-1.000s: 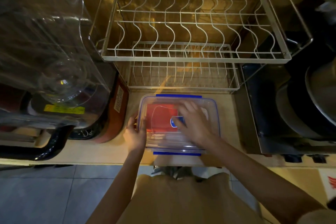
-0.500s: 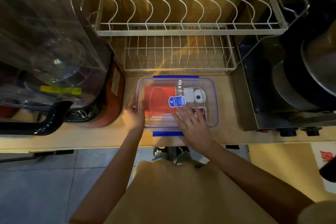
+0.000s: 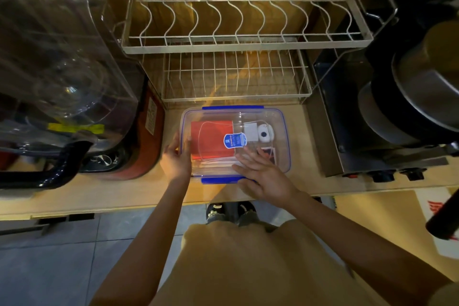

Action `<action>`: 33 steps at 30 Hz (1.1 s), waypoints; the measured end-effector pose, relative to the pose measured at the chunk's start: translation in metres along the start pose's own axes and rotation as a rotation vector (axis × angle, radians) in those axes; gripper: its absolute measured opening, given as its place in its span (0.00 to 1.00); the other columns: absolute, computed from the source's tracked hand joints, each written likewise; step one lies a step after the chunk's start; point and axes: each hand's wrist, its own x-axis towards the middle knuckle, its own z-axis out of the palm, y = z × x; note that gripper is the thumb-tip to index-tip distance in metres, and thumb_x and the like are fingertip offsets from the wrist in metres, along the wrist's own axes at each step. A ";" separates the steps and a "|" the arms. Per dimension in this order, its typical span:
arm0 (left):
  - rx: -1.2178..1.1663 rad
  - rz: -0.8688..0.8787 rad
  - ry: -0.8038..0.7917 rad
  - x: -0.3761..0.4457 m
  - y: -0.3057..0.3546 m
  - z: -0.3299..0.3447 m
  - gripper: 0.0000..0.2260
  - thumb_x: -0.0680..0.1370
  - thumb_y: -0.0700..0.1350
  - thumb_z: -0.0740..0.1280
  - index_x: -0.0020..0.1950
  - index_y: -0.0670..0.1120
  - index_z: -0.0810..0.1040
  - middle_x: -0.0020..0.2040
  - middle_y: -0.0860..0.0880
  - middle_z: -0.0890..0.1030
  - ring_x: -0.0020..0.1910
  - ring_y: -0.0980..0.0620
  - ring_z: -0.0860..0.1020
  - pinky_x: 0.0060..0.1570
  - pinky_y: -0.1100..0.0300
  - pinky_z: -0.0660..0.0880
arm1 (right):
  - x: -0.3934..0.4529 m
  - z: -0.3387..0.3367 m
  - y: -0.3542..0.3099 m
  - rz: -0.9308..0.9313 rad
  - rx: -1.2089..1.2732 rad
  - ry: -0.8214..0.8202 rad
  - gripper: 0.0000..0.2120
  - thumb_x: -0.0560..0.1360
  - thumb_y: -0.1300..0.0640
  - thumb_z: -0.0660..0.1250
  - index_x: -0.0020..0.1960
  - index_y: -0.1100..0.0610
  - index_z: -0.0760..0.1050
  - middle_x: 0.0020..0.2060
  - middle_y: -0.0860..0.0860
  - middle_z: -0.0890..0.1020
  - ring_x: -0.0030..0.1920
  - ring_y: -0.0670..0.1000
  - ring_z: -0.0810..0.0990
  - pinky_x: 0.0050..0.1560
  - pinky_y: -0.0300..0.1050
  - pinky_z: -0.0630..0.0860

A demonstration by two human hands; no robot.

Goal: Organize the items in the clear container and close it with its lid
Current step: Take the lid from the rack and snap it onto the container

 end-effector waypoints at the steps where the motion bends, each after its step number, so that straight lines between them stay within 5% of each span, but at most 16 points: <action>1: -0.003 0.000 -0.001 0.000 0.000 0.000 0.24 0.75 0.55 0.65 0.68 0.47 0.71 0.63 0.41 0.78 0.60 0.44 0.77 0.59 0.48 0.76 | 0.001 -0.002 -0.002 0.002 0.002 -0.001 0.30 0.80 0.42 0.45 0.59 0.59 0.79 0.60 0.58 0.80 0.65 0.63 0.73 0.70 0.60 0.59; 3: -0.009 -0.008 -0.003 0.000 0.000 0.000 0.24 0.74 0.56 0.65 0.68 0.46 0.71 0.63 0.42 0.78 0.60 0.44 0.77 0.59 0.48 0.76 | 0.002 -0.006 -0.001 -0.015 0.008 -0.014 0.29 0.79 0.42 0.47 0.58 0.59 0.80 0.59 0.57 0.81 0.64 0.63 0.75 0.64 0.67 0.60; 6: -0.018 -0.018 -0.006 -0.002 0.002 0.000 0.24 0.74 0.55 0.66 0.68 0.46 0.71 0.64 0.42 0.77 0.62 0.45 0.76 0.60 0.51 0.74 | 0.001 -0.010 -0.002 0.003 0.120 0.001 0.23 0.76 0.44 0.56 0.59 0.58 0.79 0.62 0.56 0.79 0.67 0.56 0.72 0.69 0.61 0.60; 10: -0.050 -0.025 -0.030 -0.005 0.005 -0.001 0.24 0.75 0.53 0.66 0.68 0.45 0.70 0.67 0.43 0.75 0.65 0.46 0.75 0.61 0.52 0.73 | 0.007 -0.031 -0.006 0.293 0.408 0.137 0.17 0.78 0.51 0.59 0.62 0.57 0.76 0.63 0.53 0.79 0.65 0.45 0.71 0.70 0.50 0.68; 16: -0.103 -0.085 -0.099 -0.010 0.009 -0.008 0.26 0.75 0.51 0.66 0.71 0.45 0.66 0.70 0.42 0.72 0.68 0.44 0.71 0.65 0.53 0.67 | 0.017 -0.044 0.030 0.763 0.340 0.368 0.23 0.77 0.52 0.56 0.70 0.56 0.65 0.67 0.56 0.72 0.68 0.55 0.70 0.69 0.56 0.68; 19: -0.118 -0.127 -0.125 -0.012 0.012 -0.012 0.24 0.75 0.50 0.66 0.69 0.43 0.69 0.64 0.41 0.76 0.63 0.44 0.74 0.61 0.52 0.70 | 0.022 -0.053 0.035 1.040 0.768 0.357 0.27 0.79 0.55 0.60 0.75 0.57 0.56 0.67 0.57 0.71 0.56 0.54 0.78 0.52 0.50 0.78; 21: -0.145 -0.152 -0.165 -0.011 0.014 -0.015 0.17 0.75 0.48 0.67 0.59 0.40 0.77 0.51 0.42 0.81 0.54 0.44 0.79 0.52 0.56 0.72 | 0.020 -0.053 0.039 1.145 1.105 0.357 0.24 0.78 0.56 0.61 0.72 0.58 0.61 0.62 0.58 0.76 0.44 0.50 0.80 0.37 0.43 0.76; 25: -0.294 -0.238 -0.199 -0.012 0.020 -0.023 0.09 0.74 0.44 0.69 0.49 0.39 0.78 0.38 0.47 0.79 0.33 0.53 0.79 0.34 0.63 0.75 | 0.015 -0.055 0.046 1.185 1.269 0.367 0.14 0.76 0.58 0.63 0.58 0.66 0.75 0.46 0.59 0.82 0.38 0.53 0.81 0.33 0.41 0.75; 29: -0.312 -0.218 -0.107 -0.017 0.022 -0.027 0.10 0.72 0.45 0.71 0.48 0.41 0.79 0.38 0.47 0.79 0.35 0.53 0.76 0.45 0.57 0.72 | 0.010 -0.064 0.042 1.129 1.276 0.401 0.06 0.76 0.60 0.65 0.51 0.61 0.77 0.41 0.54 0.82 0.38 0.50 0.80 0.33 0.40 0.73; 33: -0.345 -0.124 -0.037 -0.026 0.030 -0.036 0.14 0.70 0.46 0.73 0.47 0.36 0.81 0.33 0.47 0.79 0.33 0.52 0.75 0.36 0.60 0.72 | 0.002 -0.087 0.037 1.017 1.192 0.508 0.03 0.73 0.61 0.68 0.45 0.59 0.80 0.34 0.48 0.83 0.31 0.42 0.82 0.32 0.35 0.74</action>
